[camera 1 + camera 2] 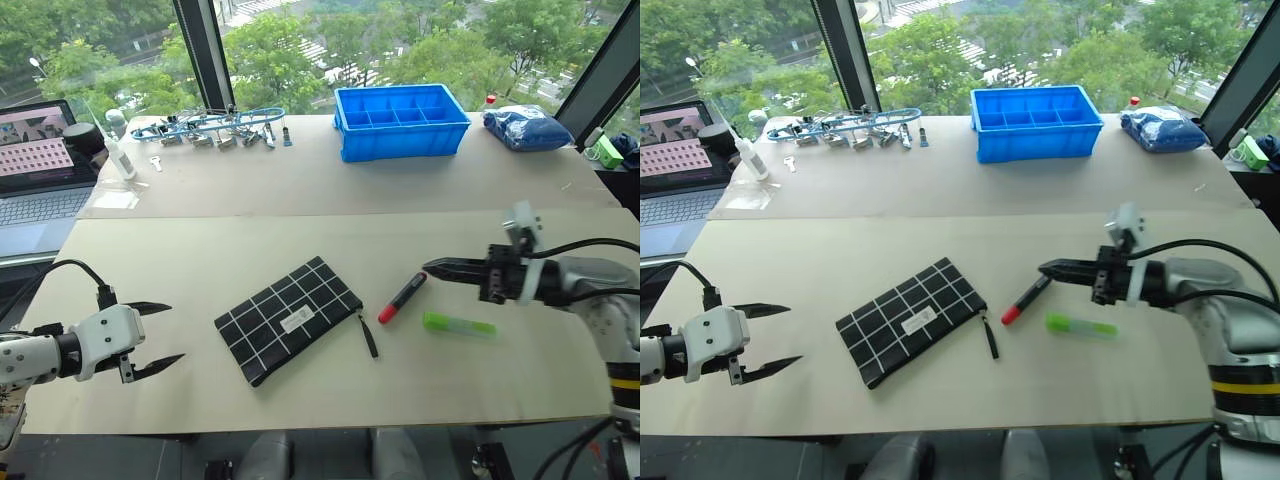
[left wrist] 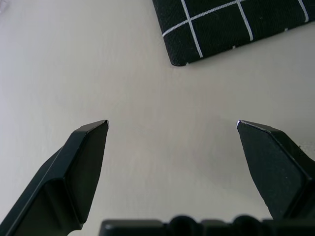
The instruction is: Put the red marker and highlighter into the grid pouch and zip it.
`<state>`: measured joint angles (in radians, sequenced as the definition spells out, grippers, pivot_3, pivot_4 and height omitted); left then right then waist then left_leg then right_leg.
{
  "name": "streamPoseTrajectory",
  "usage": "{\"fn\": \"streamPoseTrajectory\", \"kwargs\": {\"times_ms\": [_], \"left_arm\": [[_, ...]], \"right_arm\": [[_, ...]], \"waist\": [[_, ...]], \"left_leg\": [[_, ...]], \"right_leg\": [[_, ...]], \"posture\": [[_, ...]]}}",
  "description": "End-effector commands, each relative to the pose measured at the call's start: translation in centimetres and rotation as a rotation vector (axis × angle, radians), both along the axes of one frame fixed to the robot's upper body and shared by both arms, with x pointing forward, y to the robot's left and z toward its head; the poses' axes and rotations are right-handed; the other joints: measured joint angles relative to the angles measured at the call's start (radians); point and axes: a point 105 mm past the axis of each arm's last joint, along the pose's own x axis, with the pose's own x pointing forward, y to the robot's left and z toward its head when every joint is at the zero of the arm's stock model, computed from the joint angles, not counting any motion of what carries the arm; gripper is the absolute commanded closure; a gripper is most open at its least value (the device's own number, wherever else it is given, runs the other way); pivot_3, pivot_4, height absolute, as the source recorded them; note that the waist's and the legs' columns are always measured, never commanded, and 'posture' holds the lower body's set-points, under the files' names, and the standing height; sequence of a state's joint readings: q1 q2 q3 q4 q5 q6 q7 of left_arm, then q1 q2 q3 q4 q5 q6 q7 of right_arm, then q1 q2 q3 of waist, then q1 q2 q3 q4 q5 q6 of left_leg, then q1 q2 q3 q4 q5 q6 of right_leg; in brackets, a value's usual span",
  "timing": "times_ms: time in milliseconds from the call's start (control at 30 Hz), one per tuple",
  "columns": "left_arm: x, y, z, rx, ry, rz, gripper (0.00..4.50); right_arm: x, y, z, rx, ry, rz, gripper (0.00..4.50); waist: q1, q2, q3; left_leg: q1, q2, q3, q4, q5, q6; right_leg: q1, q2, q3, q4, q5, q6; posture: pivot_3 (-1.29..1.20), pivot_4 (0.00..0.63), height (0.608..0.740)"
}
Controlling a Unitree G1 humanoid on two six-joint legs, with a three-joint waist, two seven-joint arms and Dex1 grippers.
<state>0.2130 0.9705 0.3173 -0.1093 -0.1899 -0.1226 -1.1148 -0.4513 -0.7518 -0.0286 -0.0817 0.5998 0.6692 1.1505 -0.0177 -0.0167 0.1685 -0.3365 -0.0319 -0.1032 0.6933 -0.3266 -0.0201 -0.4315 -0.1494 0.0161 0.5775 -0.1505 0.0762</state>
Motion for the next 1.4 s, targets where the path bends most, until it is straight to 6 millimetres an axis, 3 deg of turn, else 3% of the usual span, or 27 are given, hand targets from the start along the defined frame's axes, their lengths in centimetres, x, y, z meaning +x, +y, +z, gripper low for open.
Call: {"fn": "streamPoseTrajectory", "kwargs": {"times_ms": [33, 167, 267, 367, 533, 833, 967, 1133, 1400], "left_arm": [[-0.5, -3.6, 1.0, 0.006, -0.054, -0.154, 0.00], [-1.2, -5.7, 1.1, -0.009, -0.064, -0.239, 0.00], [-1.7, -5.9, 0.5, 0.032, -0.066, -0.282, 0.00], [-2.0, -5.8, 0.0, 0.059, -0.082, -0.301, 0.00], [-2.3, -6.4, -0.5, 0.063, -0.183, -0.312, 0.00], [-4.1, -7.8, -1.5, 0.011, -0.316, -0.260, 0.00], [-4.6, -8.2, -2.2, 0.025, -0.350, -0.253, 0.00], [-5.3, -8.1, -3.8, 0.067, -0.383, -0.246, 0.00], [-5.2, -7.7, -4.6, 0.070, -0.394, -0.243, 0.00]], "right_arm": [[1.9, 3.9, -1.7, -0.088, -0.080, 0.048, 4.44], [2.9, 6.6, -2.1, -0.094, -0.126, 0.094, 4.44], [3.6, 8.6, -3.1, -0.146, -0.175, 0.120, 4.44], [3.5, 9.4, -3.9, -0.175, -0.193, 0.148, 4.44], [3.2, 9.6, -5.3, -0.238, -0.215, 0.185, 4.44], [1.9, 10.2, -5.0, -0.211, -0.194, 0.313, 4.44], [2.3, 10.7, -5.5, -0.222, -0.192, 0.315, 4.44], [2.6, 11.2, -5.3, -0.215, -0.199, 0.317, 4.44], [2.7, 11.1, -4.9, -0.207, -0.201, 0.319, 4.44]], "waist": [[-0.002, 0.000, 0.000], [0.000, 0.001, 0.001], [-0.006, 0.001, 0.001], [-0.015, 0.001, 0.001], [-0.020, 0.001, 0.001], [-0.027, 0.001, 0.001], [-0.026, 0.001, 0.001], [-0.026, 0.001, 0.001], [-0.024, 0.002, 0.000]], "left_leg": [[0.000, 0.000, 0.000, 0.000, 0.000, 0.000], [-0.003, 0.000, 0.000, -0.001, 0.001, -0.001], [-0.005, 0.000, 0.000, -0.001, 0.001, -0.002], [-0.004, 0.000, 0.000, -0.002, 0.001, -0.002], [-0.004, 0.000, 0.000, -0.004, 0.001, -0.003], [-0.001, 0.000, 0.001, -0.008, 0.001, -0.003], [0.000, 0.000, 0.001, -0.008, 0.002, -0.003], [0.000, 0.000, 0.001, -0.008, 0.002, -0.003], [0.001, 0.000, 0.001, -0.008, 0.002, -0.004]], "right_leg": [[-0.001, 0.000, 0.000, 0.000, 0.000, 0.000], [-0.007, 0.000, 0.000, 0.001, 0.000, -0.001], [-0.008, 0.000, 0.000, 0.002, 0.001, -0.002], [-0.008, 0.001, 0.000, 0.002, 0.001, -0.002], [-0.008, 0.001, 0.000, 0.001, 0.001, -0.002], [-0.008, 0.001, 0.000, 0.001, 0.001, -0.002], [-0.008, 0.001, 0.000, 0.001, 0.001, -0.002], [-0.008, 0.001, 0.000, 0.001, 0.001, -0.002], [-0.007, 0.001, 0.000, 0.001, 0.001, -0.002]], "posture": [[0.00, 0.150, 0.740], [0.00, 0.150, 0.740], [0.00, 0.150, 0.740], [0.00, 0.150, 0.740], [0.00, 0.150, 0.740], [0.00, 0.150, 0.740], [0.00, 0.150, 0.740], [0.00, 0.150, 0.740], [0.00, 0.150, 0.740]]}}
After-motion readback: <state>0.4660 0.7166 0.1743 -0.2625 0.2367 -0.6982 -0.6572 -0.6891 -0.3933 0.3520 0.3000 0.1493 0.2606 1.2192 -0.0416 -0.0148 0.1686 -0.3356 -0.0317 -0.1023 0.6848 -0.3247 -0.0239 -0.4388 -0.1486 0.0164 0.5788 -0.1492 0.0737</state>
